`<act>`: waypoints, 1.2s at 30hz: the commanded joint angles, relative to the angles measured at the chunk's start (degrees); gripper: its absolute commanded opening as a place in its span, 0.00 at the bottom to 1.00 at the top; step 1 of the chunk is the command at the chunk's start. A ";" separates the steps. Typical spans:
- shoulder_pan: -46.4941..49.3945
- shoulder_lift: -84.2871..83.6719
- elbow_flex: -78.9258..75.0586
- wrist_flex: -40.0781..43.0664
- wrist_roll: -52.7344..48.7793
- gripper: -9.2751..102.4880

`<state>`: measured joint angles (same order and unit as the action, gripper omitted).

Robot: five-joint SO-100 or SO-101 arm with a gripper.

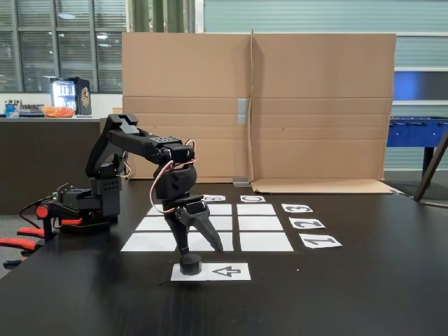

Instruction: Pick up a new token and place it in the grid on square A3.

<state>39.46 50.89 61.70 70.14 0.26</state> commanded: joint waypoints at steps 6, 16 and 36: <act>2.29 -0.44 -3.87 -0.44 0.09 0.52; 3.52 -1.32 -4.66 -2.29 0.53 0.40; 3.78 -1.67 -4.39 -3.25 0.53 0.31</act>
<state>42.80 48.69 59.06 67.32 0.26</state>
